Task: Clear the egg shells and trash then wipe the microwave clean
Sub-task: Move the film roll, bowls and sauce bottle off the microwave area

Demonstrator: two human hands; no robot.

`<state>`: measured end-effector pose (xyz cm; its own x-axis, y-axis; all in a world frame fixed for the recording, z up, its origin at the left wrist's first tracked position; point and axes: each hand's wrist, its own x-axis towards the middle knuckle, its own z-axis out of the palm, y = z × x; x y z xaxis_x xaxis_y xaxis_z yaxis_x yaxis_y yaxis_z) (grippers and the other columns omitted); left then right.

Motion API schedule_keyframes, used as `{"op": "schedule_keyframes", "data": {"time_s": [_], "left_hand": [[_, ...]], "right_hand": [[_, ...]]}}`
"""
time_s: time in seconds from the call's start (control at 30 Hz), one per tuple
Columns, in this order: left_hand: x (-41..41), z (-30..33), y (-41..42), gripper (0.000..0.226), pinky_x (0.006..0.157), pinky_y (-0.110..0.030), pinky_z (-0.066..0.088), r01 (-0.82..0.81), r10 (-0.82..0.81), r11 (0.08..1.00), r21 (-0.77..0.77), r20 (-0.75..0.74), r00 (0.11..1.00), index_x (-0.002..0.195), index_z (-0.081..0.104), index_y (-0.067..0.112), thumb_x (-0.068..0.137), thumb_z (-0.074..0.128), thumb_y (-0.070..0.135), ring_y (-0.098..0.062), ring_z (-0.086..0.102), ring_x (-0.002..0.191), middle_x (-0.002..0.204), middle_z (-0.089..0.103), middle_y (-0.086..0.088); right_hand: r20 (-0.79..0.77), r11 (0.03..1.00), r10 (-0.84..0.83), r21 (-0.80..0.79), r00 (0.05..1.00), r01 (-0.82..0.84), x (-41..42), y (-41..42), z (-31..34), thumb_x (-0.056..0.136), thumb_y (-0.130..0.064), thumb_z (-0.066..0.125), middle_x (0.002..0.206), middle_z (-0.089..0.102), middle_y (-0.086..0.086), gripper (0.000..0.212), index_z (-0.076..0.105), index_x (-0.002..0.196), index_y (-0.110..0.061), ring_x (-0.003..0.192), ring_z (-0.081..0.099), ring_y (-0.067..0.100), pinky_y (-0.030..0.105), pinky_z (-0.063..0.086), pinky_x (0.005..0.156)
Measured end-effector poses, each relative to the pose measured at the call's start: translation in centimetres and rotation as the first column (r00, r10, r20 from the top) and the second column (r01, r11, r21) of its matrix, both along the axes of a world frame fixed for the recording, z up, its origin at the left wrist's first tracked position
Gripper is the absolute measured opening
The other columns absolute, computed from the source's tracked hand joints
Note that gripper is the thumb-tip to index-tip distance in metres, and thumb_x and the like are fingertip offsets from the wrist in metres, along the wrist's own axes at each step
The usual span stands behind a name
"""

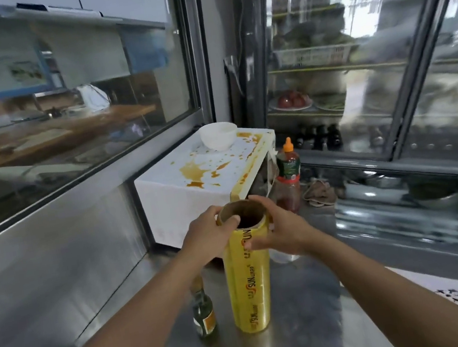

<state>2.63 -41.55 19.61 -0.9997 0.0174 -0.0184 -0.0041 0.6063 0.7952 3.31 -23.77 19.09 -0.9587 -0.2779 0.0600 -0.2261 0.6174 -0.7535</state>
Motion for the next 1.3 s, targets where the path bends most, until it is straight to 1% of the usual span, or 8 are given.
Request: {"op": "schedule_keyframes", "data": {"time_s": [0.2, 0.33, 0.47, 0.57, 0.7, 0.87, 1.17, 1.3], "left_hand": [[0.0, -0.2, -1.3, 0.052, 0.091, -0.042, 0.051, 0.102, -0.102, 0.994, 0.029, -0.001, 0.995, 0.125, 0.049, 0.032, 0.081, 0.056, 0.060, -0.019, 0.059, 0.106, 0.116, 0.060, 0.006], [0.0, -0.3, -1.7, 0.073, 0.092, -0.033, 0.048, 0.183, -0.183, 0.982, 0.053, -0.002, 0.983, 0.129, 0.045, 0.034, 0.066, 0.076, 0.054, -0.010, 0.052, 0.112, 0.121, 0.056, 0.014], [-0.2, -0.5, -0.9, 0.088, 0.088, -0.025, 0.046, 0.204, -0.204, 0.976, 0.069, -0.011, 0.979, 0.131, 0.039, 0.034, 0.057, 0.087, 0.041, -0.006, 0.054, 0.108, 0.116, 0.058, 0.018], [-0.7, -0.5, -0.3, 0.086, 0.083, -0.022, 0.049, 0.162, -0.159, 0.985, 0.060, -0.047, 0.986, 0.125, 0.041, 0.032, 0.053, 0.089, 0.036, -0.003, 0.057, 0.102, 0.109, 0.060, 0.018], [-1.3, -0.3, -0.8, 0.083, 0.073, -0.017, 0.047, 0.109, -0.108, 0.994, 0.018, -0.061, 0.992, 0.119, 0.044, 0.030, 0.050, 0.089, 0.036, 0.001, 0.057, 0.094, 0.103, 0.060, 0.017], [-2.3, 0.5, -2.5, 0.076, 0.068, -0.012, 0.043, 0.055, -0.049, 0.996, 0.067, -0.091, 0.995, 0.115, 0.047, 0.030, 0.052, 0.090, 0.030, 0.007, 0.054, 0.090, 0.099, 0.058, 0.021], [-6.3, 3.5, -9.6, 0.092, 0.081, -0.027, 0.052, -0.064, 0.072, 0.995, 0.075, -0.115, 0.991, 0.115, 0.048, 0.023, 0.034, 0.088, 0.043, -0.007, 0.060, 0.098, 0.102, 0.062, 0.014], [-8.2, 3.7, -13.6, 0.102, 0.087, -0.038, 0.053, -0.145, 0.145, 0.989, 0.001, -0.106, 0.984, 0.117, 0.046, 0.024, 0.027, 0.085, 0.050, -0.013, 0.060, 0.102, 0.108, 0.062, 0.007]], "right_hand": [[-0.021, 0.999, -0.034, -0.006, 0.999, 0.034, 0.1, -0.4, -0.9, 0.068, -0.027, 0.082, 0.127, 0.054, -0.008, 0.099, 0.019, 0.145, -0.028, 0.118, 0.051, 0.011, 0.031, 0.044, 0.100], [0.008, 0.999, -0.035, 0.004, 0.999, 0.035, -0.5, 0.3, -2.7, 0.060, -0.019, 0.088, 0.117, 0.052, -0.012, 0.104, 0.025, 0.142, -0.027, 0.110, 0.054, 0.010, 0.021, 0.044, 0.091], [0.096, 1.000, -0.020, -0.016, 0.995, 0.021, -0.8, 0.4, -4.9, 0.052, -0.039, 0.087, 0.126, 0.052, -0.009, 0.108, 0.022, 0.138, -0.036, 0.116, 0.052, 0.012, 0.034, 0.046, 0.095], [0.070, 0.999, -0.016, -0.051, 0.997, 0.019, -1.2, -0.2, -5.9, 0.046, -0.048, 0.084, 0.125, 0.052, -0.007, 0.106, 0.028, 0.134, -0.031, 0.116, 0.053, 0.014, 0.040, 0.049, 0.095], [0.015, 0.997, -0.023, -0.072, 1.000, 0.024, -1.9, -0.7, -5.9, 0.056, -0.030, 0.088, 0.114, 0.055, -0.010, 0.090, 0.038, 0.131, -0.022, 0.103, 0.055, 0.009, 0.025, 0.047, 0.084], [-0.002, 0.998, 0.043, -0.046, 0.999, -0.043, -3.8, -2.6, -4.2, 0.055, -0.035, 0.088, 0.124, 0.057, -0.003, 0.103, 0.028, 0.138, -0.025, 0.112, 0.057, 0.018, 0.042, 0.051, 0.091], [-0.031, 0.974, 0.170, -0.145, 0.985, -0.172, -9.5, -10.3, -0.9, 0.058, -0.017, 0.088, 0.115, 0.053, -0.009, 0.089, 0.033, 0.128, -0.022, 0.105, 0.052, 0.006, 0.014, 0.046, 0.081], [-0.053, 0.955, 0.215, -0.197, 0.975, -0.221, -12.2, -15.1, -1.7, 0.056, -0.009, 0.087, 0.107, 0.054, -0.010, 0.081, 0.035, 0.116, -0.025, 0.097, 0.055, -0.002, 0.019, 0.050, 0.080]]}}
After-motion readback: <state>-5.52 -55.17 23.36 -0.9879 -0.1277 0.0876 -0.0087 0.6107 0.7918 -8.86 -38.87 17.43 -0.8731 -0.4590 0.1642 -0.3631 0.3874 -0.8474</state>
